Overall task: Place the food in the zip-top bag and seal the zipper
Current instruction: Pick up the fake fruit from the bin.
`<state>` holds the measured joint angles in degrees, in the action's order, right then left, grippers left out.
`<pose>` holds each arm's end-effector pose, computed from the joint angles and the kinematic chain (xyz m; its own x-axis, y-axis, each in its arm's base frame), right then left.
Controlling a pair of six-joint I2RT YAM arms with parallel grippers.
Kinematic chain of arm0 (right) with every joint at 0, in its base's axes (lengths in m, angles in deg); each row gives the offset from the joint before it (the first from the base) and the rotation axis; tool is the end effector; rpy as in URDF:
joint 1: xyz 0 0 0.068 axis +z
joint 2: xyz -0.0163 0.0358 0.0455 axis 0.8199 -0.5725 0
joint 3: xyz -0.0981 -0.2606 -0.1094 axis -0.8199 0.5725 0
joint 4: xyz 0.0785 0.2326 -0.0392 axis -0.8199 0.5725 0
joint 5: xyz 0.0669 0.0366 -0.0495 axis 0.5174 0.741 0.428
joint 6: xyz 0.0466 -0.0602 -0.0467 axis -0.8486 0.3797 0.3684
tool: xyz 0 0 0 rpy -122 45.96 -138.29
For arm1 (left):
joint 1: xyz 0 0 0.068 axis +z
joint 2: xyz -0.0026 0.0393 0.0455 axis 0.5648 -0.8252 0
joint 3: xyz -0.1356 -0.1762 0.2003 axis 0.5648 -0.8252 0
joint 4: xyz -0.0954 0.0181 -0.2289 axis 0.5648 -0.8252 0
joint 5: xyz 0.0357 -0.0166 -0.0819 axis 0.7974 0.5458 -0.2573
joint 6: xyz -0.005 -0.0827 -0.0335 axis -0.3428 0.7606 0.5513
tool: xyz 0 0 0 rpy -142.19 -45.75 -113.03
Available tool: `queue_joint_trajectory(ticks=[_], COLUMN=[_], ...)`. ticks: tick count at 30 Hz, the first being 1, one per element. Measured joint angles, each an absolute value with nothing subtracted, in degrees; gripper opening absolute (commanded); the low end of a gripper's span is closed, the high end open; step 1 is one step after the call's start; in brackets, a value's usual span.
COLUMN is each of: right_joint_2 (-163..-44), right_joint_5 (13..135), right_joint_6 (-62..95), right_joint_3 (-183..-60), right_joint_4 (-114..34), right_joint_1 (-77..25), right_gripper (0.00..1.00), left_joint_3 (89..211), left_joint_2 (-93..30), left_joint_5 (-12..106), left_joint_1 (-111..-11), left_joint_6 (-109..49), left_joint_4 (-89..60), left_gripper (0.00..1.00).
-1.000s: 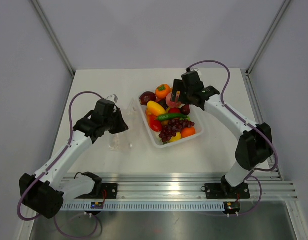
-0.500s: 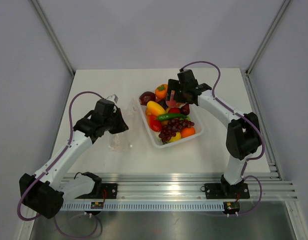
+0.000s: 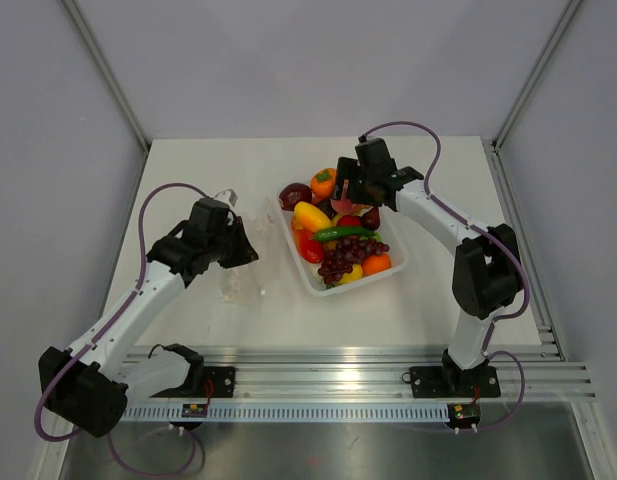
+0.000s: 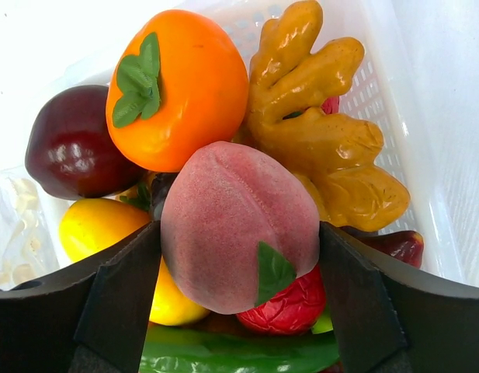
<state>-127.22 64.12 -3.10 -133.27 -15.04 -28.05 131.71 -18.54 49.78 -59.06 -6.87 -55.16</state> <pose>0.3983 0.2004 0.2746 -0.7425 0.1189 -0.6592 -0.1164 0.9463 0.3018 0.2017 -0.1009 0.2858 -0.8154 -0.2432 -0.5253 0.0176 0.8966 -0.4424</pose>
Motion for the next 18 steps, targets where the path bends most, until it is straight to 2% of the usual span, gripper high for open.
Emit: queue_joint_trajectory(ticks=[7,18], right_joint_2=[-126.7,-120.9], right_joint_5=[64.14,65.19], right_joint_6=[-3.14,-4.04], right_joint_3=[-132.28,-127.52], right_joint_4=[-15.65,-16.02], right_joint_1=[-28.09,-28.09], right_gripper=[0.73,0.73], left_joint_3=[131.71,131.71], left_joint_2=[-18.54,-18.54], left_joint_5=[49.67,49.39], left_joint_1=[-59.06,-59.06], left_joint_6=[-6.87,-6.87], left_joint_4=[-55.16,-55.12], left_gripper=[0.0,0.0])
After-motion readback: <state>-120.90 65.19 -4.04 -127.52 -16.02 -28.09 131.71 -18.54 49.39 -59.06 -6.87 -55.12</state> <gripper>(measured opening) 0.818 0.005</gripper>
